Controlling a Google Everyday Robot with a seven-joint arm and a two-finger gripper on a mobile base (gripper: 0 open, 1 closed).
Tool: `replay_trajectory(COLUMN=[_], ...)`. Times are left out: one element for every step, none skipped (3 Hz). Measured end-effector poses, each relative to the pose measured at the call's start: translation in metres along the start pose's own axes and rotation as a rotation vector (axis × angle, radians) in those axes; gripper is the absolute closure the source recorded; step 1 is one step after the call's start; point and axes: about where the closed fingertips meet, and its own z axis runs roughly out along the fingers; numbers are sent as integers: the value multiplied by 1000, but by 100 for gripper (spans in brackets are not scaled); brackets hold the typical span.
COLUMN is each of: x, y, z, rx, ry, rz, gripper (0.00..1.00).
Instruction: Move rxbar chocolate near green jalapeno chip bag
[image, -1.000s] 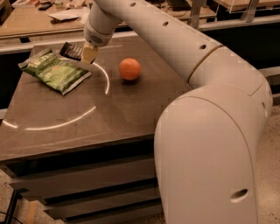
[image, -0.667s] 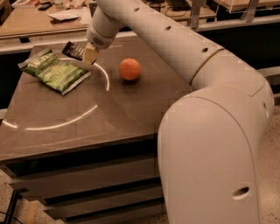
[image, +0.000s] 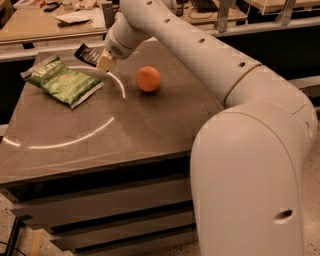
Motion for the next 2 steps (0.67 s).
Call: replay_trajectory(x=[0, 0], y=[2, 3], z=[2, 5], rx=[-4, -8], ry=[5, 6], rz=[-3, -3], gripper=[14, 0])
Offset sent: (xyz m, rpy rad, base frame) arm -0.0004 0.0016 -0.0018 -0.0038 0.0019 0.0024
